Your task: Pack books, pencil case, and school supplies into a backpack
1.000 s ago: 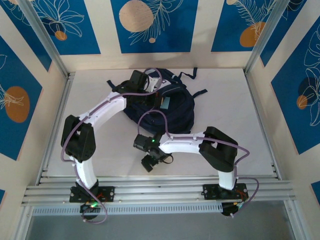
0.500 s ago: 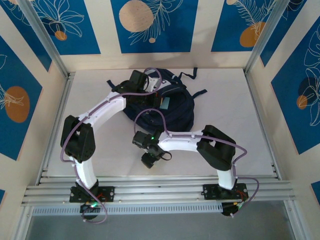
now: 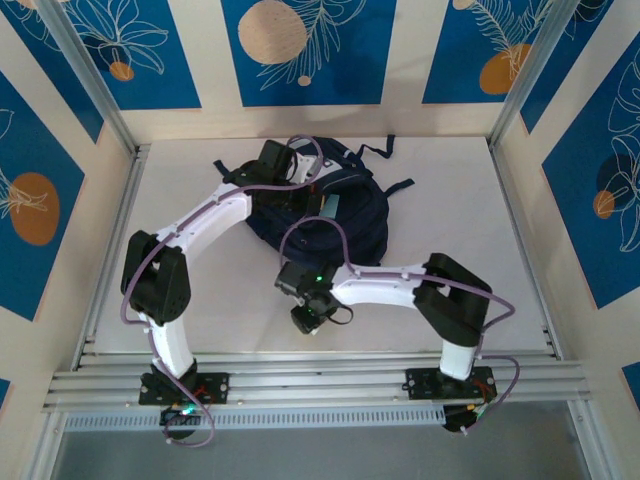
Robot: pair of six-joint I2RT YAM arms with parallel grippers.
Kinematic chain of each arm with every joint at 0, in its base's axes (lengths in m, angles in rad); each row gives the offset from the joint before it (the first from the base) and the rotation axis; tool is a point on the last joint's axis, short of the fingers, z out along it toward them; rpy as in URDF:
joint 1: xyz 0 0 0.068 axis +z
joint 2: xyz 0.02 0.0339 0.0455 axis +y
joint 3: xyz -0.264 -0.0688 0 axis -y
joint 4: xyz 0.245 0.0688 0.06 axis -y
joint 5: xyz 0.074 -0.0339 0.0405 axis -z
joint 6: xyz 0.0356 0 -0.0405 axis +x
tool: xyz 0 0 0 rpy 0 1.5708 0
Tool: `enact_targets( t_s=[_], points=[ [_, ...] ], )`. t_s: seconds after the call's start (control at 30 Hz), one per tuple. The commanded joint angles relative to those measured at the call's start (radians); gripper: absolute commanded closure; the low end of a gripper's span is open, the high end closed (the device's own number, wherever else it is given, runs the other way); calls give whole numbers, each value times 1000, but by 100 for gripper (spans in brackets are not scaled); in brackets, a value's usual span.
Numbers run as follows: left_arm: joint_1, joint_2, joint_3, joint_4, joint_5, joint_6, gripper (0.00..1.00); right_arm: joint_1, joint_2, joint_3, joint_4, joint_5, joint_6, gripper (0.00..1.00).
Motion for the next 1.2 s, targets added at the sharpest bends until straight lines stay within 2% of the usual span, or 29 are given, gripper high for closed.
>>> enact_targets(
  t_s=[0.0,0.17,0.37,0.5,0.6,0.83,1.0,1.17],
  points=[
    [17,-33,68,22,19,20,100,-42,-129,-43,39,-101,55,56],
    [18,-33,70,25,20,17,100,-157,-300,-131,46,-149,69,55],
    [18,-41,60,29,27,7,100,-430,-465,-183,99,-201,74,55],
    [17,-45,52,42,40,-13,100,-587,-452,-145,175,-235,97,55],
    [14,-48,50,46,53,-25,100,-661,-392,-89,234,-269,125,55],
    [4,-68,44,46,73,-35,100,-689,-174,108,274,-288,143,55],
    [-11,-81,37,59,90,-51,100,-686,-1,272,237,-295,196,56],
    [-20,-104,20,88,103,-76,100,-680,91,380,194,-293,252,54]
  ],
)
